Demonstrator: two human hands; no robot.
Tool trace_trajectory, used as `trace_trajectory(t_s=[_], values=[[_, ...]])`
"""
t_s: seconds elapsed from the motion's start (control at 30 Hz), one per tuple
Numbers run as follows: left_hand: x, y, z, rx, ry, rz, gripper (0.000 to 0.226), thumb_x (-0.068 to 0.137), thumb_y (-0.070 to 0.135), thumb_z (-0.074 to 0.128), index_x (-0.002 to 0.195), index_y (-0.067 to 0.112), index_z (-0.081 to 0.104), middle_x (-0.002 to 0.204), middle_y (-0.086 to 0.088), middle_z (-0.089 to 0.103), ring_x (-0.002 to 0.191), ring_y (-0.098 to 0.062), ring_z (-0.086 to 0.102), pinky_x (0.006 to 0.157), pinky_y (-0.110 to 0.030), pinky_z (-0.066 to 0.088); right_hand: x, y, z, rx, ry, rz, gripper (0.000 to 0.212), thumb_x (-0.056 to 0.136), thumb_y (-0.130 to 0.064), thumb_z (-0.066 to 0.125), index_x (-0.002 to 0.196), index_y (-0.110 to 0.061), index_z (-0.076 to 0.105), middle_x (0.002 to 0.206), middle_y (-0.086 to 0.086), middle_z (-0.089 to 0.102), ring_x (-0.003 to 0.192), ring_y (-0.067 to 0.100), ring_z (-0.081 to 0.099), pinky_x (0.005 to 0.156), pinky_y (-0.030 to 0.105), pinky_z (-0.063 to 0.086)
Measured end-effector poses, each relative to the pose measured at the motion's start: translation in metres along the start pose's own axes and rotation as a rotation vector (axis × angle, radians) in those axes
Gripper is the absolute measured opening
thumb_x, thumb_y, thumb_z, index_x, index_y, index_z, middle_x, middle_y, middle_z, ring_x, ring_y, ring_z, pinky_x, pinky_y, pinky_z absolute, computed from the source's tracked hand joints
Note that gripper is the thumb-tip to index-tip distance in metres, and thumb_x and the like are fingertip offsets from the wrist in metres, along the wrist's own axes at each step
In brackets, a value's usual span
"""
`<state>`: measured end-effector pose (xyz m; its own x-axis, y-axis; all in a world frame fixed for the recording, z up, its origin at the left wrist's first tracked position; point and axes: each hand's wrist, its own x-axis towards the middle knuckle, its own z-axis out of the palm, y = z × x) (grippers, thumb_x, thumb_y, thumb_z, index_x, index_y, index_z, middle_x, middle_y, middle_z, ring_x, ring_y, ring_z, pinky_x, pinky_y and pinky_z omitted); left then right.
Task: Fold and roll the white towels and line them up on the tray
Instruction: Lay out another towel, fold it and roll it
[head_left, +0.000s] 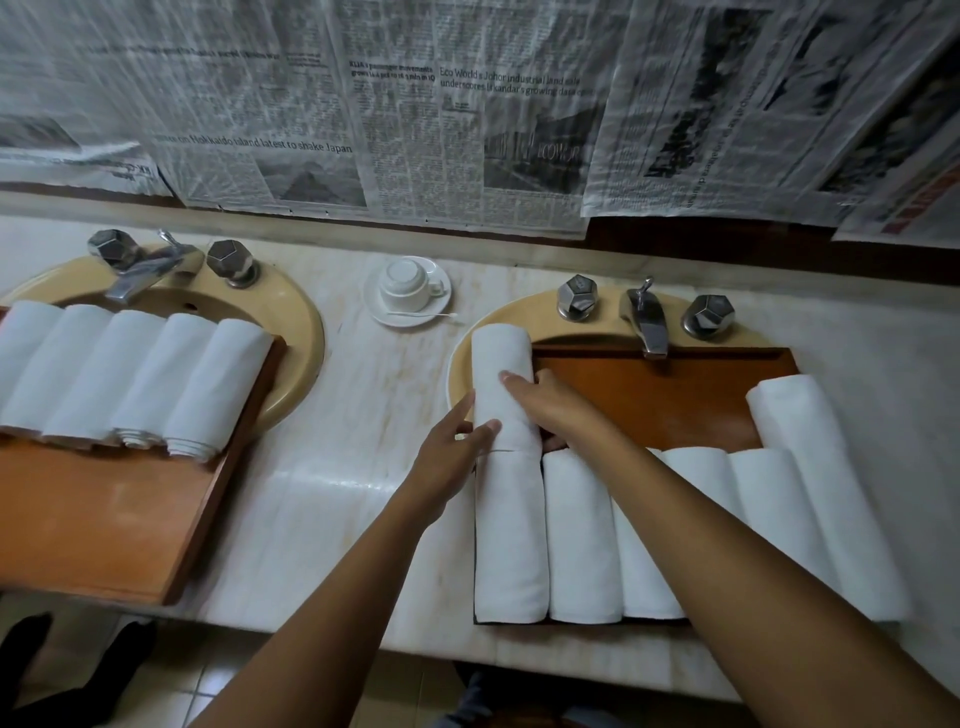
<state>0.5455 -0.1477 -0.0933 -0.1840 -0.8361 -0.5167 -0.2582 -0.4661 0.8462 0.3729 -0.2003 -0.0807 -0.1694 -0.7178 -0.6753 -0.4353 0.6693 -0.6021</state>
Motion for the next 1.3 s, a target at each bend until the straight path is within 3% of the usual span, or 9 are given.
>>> trace_trajectory(t_s=[0.07,0.17,0.27,0.47,0.67,0.8,0.93,1.13,1.3], values=[[-0.003,0.000,0.000,-0.034,0.009,-0.006,0.050,0.100,0.047,0.061,0.149,0.045,0.049,0.124,0.007,0.070,0.113,-0.011,0.067,0.092,-0.032,0.056,-0.002,0.003,0.007,-0.084,0.029,-0.032,0.111,0.075,-0.077,0.064,0.156,-0.013,0.025,0.150,0.008,0.049,0.126,0.033,0.057,0.090,0.046,0.058],[-0.008,-0.004,0.000,-0.138,0.018,-0.044,0.041,0.107,0.030,0.049,0.148,0.037,0.052,0.132,0.008,0.069,0.118,-0.013,0.067,0.092,-0.031,0.054,-0.005,0.011,0.023,-0.195,0.060,-0.094,0.114,0.064,-0.069,0.075,0.149,-0.012,0.026,0.139,0.008,0.056,0.121,0.029,0.059,0.093,0.039,0.053],[-0.012,-0.006,0.002,-0.185,0.031,-0.057,0.044,0.105,0.015,0.046,0.144,0.033,0.056,0.128,0.010,0.071,0.115,-0.010,0.068,0.096,-0.032,0.055,-0.006,0.011,0.032,-0.272,0.093,-0.097,0.110,0.067,-0.065,0.071,0.149,-0.009,0.023,0.139,0.011,0.056,0.122,0.031,0.058,0.084,0.034,0.045],[-0.019,-0.009,-0.001,-0.181,0.022,-0.066,0.040,0.102,0.008,0.044,0.131,0.026,0.066,0.126,0.008,0.071,0.119,-0.013,0.066,0.106,-0.041,0.052,-0.010,0.005,0.023,-0.288,0.062,-0.110,0.114,0.069,-0.066,0.076,0.152,-0.007,0.026,0.144,0.011,0.054,0.125,0.029,0.057,0.092,0.036,0.048],[-0.033,-0.004,-0.001,-0.064,0.163,-0.027,0.033,0.104,0.035,0.050,0.137,0.033,0.056,0.125,0.004,0.067,0.113,-0.014,0.064,0.099,-0.039,0.053,-0.030,0.011,-0.005,-0.284,0.025,-0.173,0.093,0.084,-0.078,0.055,0.147,-0.010,0.046,0.146,0.009,0.055,0.125,0.028,0.059,0.097,0.041,0.050],[-0.053,0.004,0.000,0.014,0.264,0.048,0.030,0.102,0.033,0.053,0.132,0.035,0.057,0.122,0.008,0.064,0.108,-0.007,0.061,0.090,-0.032,0.052,-0.066,0.032,-0.033,-0.191,0.088,-0.249,0.072,0.095,-0.060,0.056,0.153,-0.019,0.043,0.144,0.002,0.058,0.126,0.022,0.058,0.104,0.041,0.049],[-0.073,0.022,0.017,0.082,0.309,0.166,0.029,0.103,0.029,0.056,0.132,0.033,0.056,0.117,0.012,0.064,0.100,0.003,0.059,0.071,-0.017,0.044,-0.109,0.066,-0.064,-0.058,0.217,-0.309,0.041,0.098,-0.046,0.061,0.136,-0.030,0.058,0.128,-0.008,0.064,0.111,0.010,0.060,0.088,0.030,0.050],[-0.091,0.046,0.069,0.152,0.316,0.325,0.025,0.103,0.028,0.057,0.127,0.034,0.061,0.114,0.016,0.067,0.102,0.006,0.060,0.073,-0.014,0.043,-0.156,0.136,-0.122,0.008,0.379,-0.297,0.026,0.099,-0.041,0.062,0.124,-0.033,0.066,0.116,-0.014,0.066,0.105,0.006,0.060,0.079,0.023,0.047],[-0.105,0.055,0.145,0.201,0.263,0.399,0.022,0.104,0.027,0.054,0.123,0.028,0.065,0.115,0.016,0.066,0.108,-0.003,0.062,0.084,-0.022,0.047,-0.189,0.218,-0.179,0.100,0.495,-0.276,0.015,0.094,-0.032,0.068,0.108,-0.032,0.073,0.104,-0.015,0.072,0.099,0.007,0.067,0.089,0.030,0.053]])
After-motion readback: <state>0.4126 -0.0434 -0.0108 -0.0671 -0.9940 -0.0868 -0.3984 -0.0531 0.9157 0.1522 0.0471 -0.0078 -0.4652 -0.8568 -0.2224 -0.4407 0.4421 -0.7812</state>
